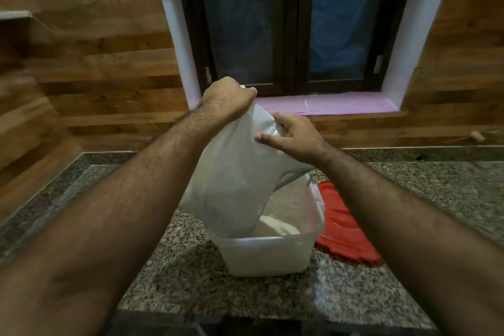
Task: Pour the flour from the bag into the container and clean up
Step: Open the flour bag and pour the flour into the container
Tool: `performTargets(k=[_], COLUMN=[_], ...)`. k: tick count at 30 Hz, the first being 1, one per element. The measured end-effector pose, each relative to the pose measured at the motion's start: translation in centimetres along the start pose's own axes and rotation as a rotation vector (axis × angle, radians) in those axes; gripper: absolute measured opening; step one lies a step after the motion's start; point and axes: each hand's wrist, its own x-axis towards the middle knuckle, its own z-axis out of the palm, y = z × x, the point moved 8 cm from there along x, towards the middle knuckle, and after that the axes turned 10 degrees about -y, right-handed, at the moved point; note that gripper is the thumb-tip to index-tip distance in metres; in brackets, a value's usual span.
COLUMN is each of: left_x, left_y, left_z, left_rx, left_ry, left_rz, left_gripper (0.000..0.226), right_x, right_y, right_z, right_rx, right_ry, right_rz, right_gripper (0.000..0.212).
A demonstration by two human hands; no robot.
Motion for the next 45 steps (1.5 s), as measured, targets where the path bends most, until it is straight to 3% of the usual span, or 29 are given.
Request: performTargets(k=[6,10,13,17,19,21,23,26,29,37,45], left_x=[-0.5,-2.1,-3.6,-5.4,-6.4,-7.2,-7.9,-9.2,-9.3,-8.4,-7.0], left_y=[-1.0,-3.0,-8.5,-18.2,-22.5,-26.5,-29.1,-30.1,-30.4,-30.5,-28.5], left_z=[-0.1,0.1,-0.1,1.3,2.6,4.4,6.6,9.7,11.1,10.2,7.1], left_rx=[-0.062,-0.104,-0.142,-0.104,-0.109,-0.197,-0.417,-0.851,-1.022,-0.978,-0.811], left_ry=[-0.073,-0.114,-0.029,0.109,0.114,0.056,-0.062,-0.213,-0.191,0.087,0.154], left_rz=[0.004,0.073,0.056,-0.110,-0.239,-0.366,-0.434,-0.493,-0.458,-0.436,-0.292], left_gripper=[0.050,0.062,0.067,0.054,0.061,0.081,0.088,0.073,0.054,0.032,0.037], right_x=[1.7,1.5,1.3,1.1,1.0,0.7,0.3,-0.4,-1.2,-3.1,-4.5], right_y=[0.3,1.4,2.2,2.6,2.9,3.3,3.9,4.8,5.3,7.4,9.2], right_z=[0.4,1.0,1.1,1.5,1.8,2.3,2.8,3.4,3.7,3.7,3.2], right_rx=[0.225,0.302,0.351,0.428,0.470,0.515,0.563,0.655,0.659,0.551,0.539], right_ry=[0.092,0.136,0.154,0.158,0.167,0.179,0.195,0.212,0.200,0.206,0.269], right_rz=[0.077,0.110,0.133,0.158,0.173,0.191,0.214,0.257,0.309,0.372,0.354], right_gripper=[0.016,0.015,0.018,0.023,0.023,0.022,0.018,0.017,0.021,0.033,0.028])
